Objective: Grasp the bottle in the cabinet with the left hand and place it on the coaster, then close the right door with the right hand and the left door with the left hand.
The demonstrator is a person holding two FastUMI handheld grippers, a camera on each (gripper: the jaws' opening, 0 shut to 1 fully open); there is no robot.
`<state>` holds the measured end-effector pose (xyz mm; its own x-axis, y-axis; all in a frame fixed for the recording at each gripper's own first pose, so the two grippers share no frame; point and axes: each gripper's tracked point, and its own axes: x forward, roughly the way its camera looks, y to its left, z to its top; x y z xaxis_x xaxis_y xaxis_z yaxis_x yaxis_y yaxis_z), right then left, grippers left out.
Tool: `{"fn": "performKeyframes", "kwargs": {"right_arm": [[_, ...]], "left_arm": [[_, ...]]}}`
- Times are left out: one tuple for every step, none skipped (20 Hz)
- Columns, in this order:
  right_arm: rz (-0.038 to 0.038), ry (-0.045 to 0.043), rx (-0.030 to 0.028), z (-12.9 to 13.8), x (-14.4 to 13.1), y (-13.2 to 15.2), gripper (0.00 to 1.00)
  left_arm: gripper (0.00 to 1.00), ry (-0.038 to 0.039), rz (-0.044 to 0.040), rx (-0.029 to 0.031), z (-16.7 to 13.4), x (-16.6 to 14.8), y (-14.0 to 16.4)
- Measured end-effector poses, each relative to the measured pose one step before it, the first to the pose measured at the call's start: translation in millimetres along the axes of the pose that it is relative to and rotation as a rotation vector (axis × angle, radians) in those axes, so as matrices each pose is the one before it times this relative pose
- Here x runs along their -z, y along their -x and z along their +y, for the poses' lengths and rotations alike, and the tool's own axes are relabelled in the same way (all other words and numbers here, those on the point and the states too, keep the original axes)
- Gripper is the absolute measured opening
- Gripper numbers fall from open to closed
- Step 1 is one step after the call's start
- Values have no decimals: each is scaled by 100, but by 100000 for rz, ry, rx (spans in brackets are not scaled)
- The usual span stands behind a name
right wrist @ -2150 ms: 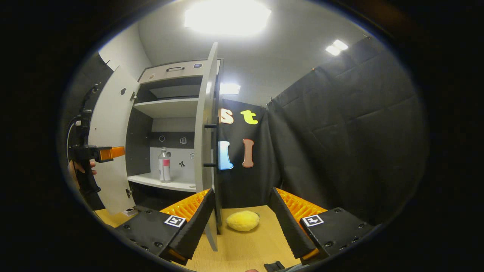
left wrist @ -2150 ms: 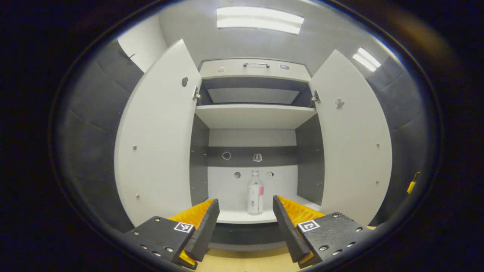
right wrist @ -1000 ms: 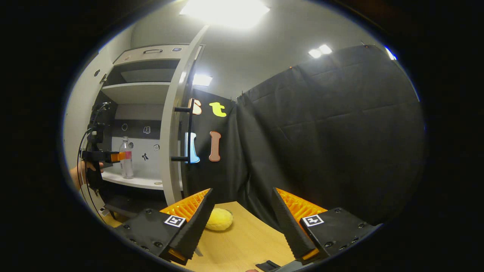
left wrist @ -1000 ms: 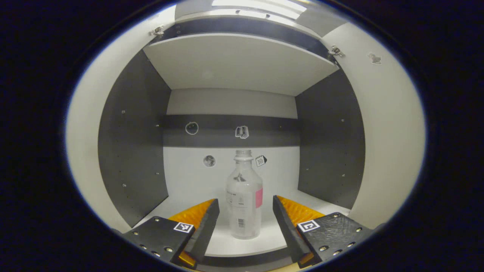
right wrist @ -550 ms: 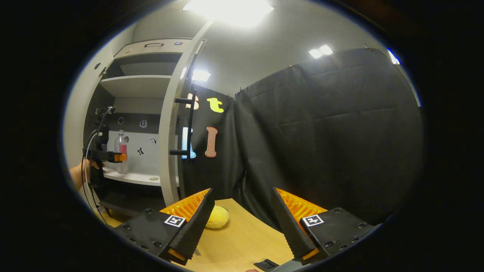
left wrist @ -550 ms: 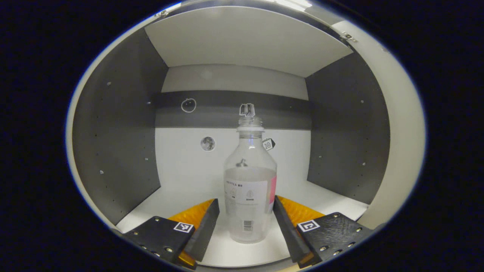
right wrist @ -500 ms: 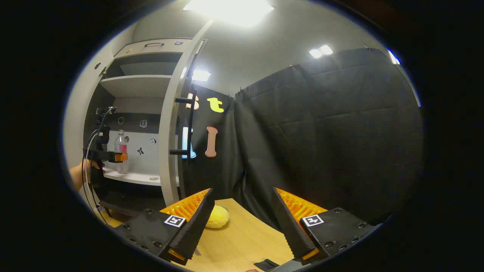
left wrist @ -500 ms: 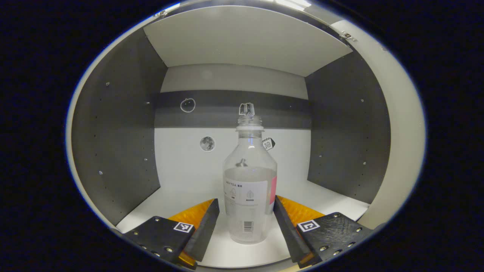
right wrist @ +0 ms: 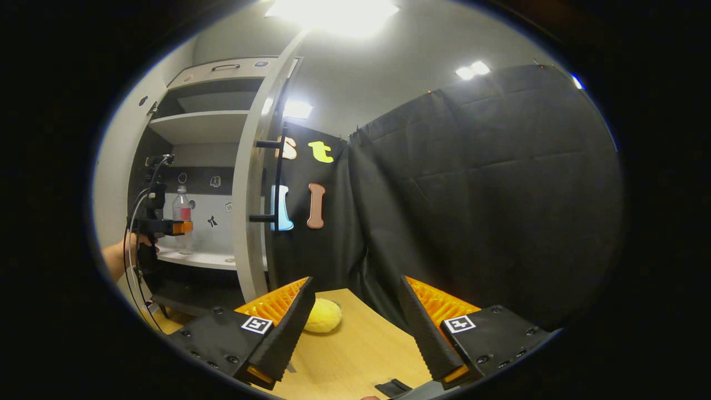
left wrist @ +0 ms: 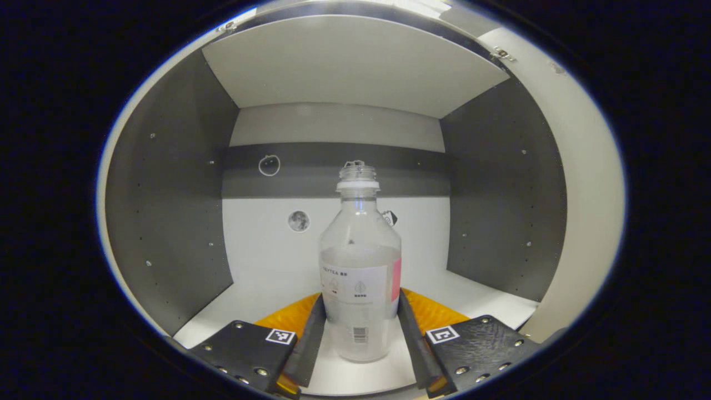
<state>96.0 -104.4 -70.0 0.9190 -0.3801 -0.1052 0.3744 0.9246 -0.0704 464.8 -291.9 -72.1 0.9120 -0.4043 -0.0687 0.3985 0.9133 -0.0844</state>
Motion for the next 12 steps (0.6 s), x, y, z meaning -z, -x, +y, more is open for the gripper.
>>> {"fn": "performKeyframes", "kwargs": {"right_arm": [[18,-134,-434,-159,57,252,92],[109,-56,-342,-243,-15,161,92],[177,-26,-175,-327,95,178,96],[240,-181,-406,-265,46,209,96],[106,-350,-428,-256,-6,245,96],[-29,-421,-462,-191,-121,167,96],[-76,-319,-624,-243,34,230,92],[-238,-233,-642,-224,-120,183,96],[-54,-222,-818,-202,-14,275,96],[-35,-216,-939,-139,-48,286,92],[-120,-58,-982,-136,-3,261,96],[-166,-3,-1095,-102,-66,353,93]], "left_arm": [[70,45,-199,-402,-42,-201,323],[70,-126,-717,-697,116,-271,356],[70,-174,-898,-313,-51,-310,383],[70,-158,-810,-452,-54,-198,478],[70,-191,-373,-153,-139,-224,438],[70,-131,-178,-129,-131,-128,609],[70,-168,-358,-155,-90,-268,563],[70,-74,-321,-314,-70,-161,436],[70,133,-282,-265,-40,-97,444],[70,270,-337,-261,-91,-156,712],[70,186,-451,-281,-81,-146,863],[70,7,-554,-344,-44,-150,829]]}}
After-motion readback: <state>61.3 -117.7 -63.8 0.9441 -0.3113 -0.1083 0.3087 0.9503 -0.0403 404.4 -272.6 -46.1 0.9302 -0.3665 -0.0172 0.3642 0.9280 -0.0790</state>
